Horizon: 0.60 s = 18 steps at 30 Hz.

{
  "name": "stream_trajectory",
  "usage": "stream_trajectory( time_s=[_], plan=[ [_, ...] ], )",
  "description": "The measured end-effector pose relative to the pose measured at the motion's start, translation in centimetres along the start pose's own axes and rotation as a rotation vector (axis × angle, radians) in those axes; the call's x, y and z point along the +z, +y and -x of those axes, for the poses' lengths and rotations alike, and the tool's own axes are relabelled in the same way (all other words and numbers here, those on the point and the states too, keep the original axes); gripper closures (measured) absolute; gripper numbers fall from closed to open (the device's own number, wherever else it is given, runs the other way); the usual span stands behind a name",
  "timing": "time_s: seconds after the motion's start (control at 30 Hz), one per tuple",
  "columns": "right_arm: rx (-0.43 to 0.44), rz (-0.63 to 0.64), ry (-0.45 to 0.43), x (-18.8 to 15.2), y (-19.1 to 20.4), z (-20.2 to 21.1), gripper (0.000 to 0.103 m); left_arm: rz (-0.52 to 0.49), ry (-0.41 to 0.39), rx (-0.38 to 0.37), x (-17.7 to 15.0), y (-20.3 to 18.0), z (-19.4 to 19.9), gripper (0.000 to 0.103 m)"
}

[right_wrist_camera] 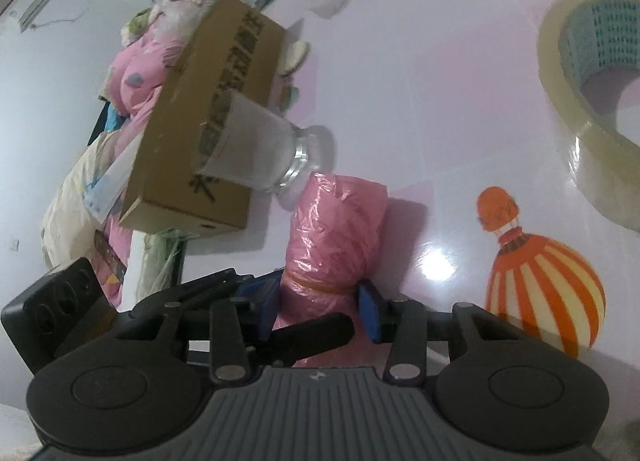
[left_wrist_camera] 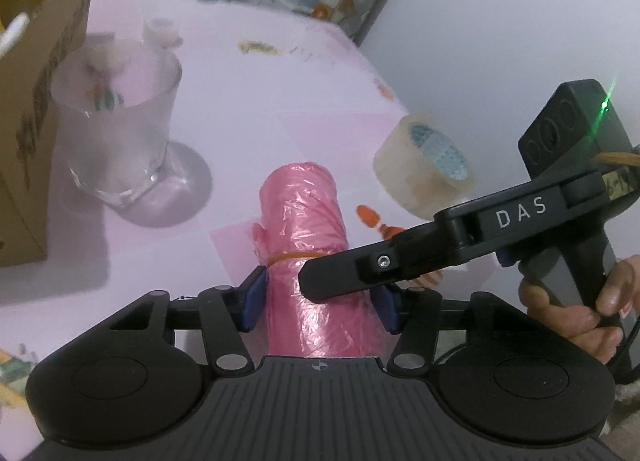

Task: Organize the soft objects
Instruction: 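Lift the pink roll with both grippers and lower it into the box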

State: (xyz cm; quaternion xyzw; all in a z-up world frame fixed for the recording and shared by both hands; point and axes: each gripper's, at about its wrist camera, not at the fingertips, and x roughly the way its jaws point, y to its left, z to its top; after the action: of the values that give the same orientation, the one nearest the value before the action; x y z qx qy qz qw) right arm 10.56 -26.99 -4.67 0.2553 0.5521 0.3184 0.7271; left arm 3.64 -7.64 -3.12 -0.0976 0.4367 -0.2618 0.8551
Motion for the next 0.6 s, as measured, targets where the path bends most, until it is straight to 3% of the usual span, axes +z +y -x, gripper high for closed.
stream_trajectory(
  time_s=[0.17,0.33,0.47,0.6],
  plan=[
    [0.003,0.175,-0.094,-0.7,5.9,2.5,0.054,-0.050,-0.142,0.025,0.2,-0.8,5.8,0.049],
    [0.073,0.359,-0.166,0.4,12.9,3.4,0.054,-0.089,-0.324,0.128,1.6,-1.1,12.7,0.048],
    [0.135,0.440,-0.147,3.2,17.4,1.6,0.054,-0.076,-0.395,0.209,3.7,0.5,15.4,0.048],
    [0.140,0.473,-0.081,6.8,20.5,-1.6,0.054,0.000,-0.390,0.252,5.9,3.8,15.6,0.048]
  ],
)
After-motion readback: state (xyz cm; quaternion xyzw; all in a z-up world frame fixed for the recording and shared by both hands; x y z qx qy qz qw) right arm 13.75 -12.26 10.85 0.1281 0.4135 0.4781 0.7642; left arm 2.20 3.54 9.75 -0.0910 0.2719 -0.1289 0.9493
